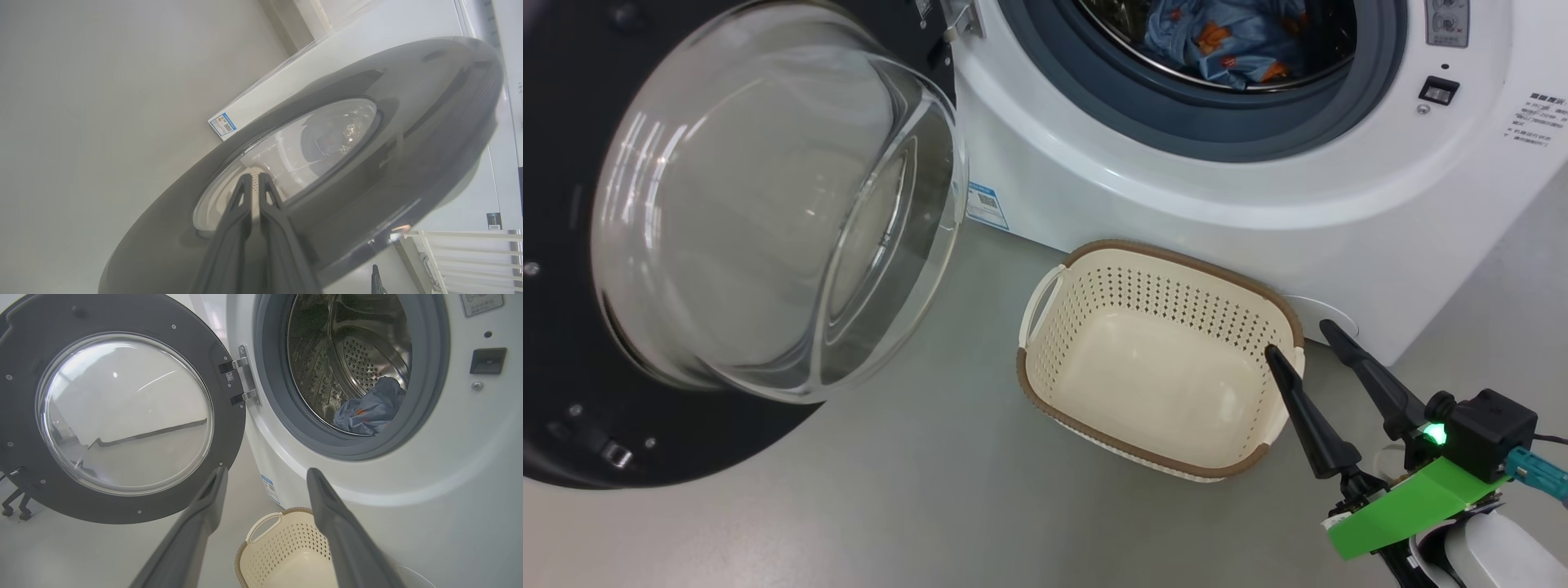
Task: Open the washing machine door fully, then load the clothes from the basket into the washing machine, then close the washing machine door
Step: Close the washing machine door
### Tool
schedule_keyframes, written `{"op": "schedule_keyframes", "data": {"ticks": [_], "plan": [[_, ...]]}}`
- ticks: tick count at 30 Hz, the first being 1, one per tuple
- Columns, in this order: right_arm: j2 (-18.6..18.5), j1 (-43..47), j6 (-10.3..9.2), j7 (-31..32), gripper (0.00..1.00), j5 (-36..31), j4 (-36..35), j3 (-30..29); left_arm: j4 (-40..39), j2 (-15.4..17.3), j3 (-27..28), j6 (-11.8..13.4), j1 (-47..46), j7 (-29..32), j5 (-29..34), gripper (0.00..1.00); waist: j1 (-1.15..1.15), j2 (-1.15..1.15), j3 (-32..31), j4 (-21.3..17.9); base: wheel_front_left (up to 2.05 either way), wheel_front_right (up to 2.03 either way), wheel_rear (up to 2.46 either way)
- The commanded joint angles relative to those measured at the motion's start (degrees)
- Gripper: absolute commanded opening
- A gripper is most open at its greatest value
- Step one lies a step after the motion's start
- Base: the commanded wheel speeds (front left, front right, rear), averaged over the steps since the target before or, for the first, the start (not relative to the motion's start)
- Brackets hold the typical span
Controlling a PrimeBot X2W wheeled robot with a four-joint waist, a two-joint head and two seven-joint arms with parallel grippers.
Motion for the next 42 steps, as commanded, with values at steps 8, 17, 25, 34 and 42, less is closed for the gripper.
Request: {"op": "schedule_keyframes", "data": {"ticks": [8,17,25,34,42], "plan": [[-0.05,1.4,0.42,-0.45,1.0,-0.65,-1.77,-0.57,-6.0,3.08,1.19,-0.22,2.54,3.15,-1.59,0.0,0.0,0.0,-1.4,-0.45,0.0,0.0,0.0],[0.74,2.63,0.42,-0.45,1.0,-0.76,-2.09,-2.04,-13.14,2.59,0.76,-0.22,5.34,5.47,-2.54,0.0,0.0,0.0,-3.19,-1.7,0.0,0.0,0.0],[1.25,4.09,0.42,-0.45,1.0,-0.96,-2.52,-3.39,-20.52,1.13,-0.22,-0.22,8.13,7.47,-3.53,0.0,0.0,0.0,-4.42,-3.34,0.0,0.0,0.0],[1.8,5.37,0.42,-0.45,1.0,-1.07,-2.84,-4.51,-27.41,-0.21,-1.2,-0.12,10.97,9.45,-4.76,0.0,0.0,0.0,-5.85,-5.62,0.0,0.0,0.0],[2.49,5.97,0.42,-0.45,1.0,-1.12,-3.02,-4.82,-33.49,-1.87,-2.91,0.01,12.56,10.83,-5.22,0.0,0.0,0.0,-6.69,-7.5,0.0,0.0,0.0]]}}
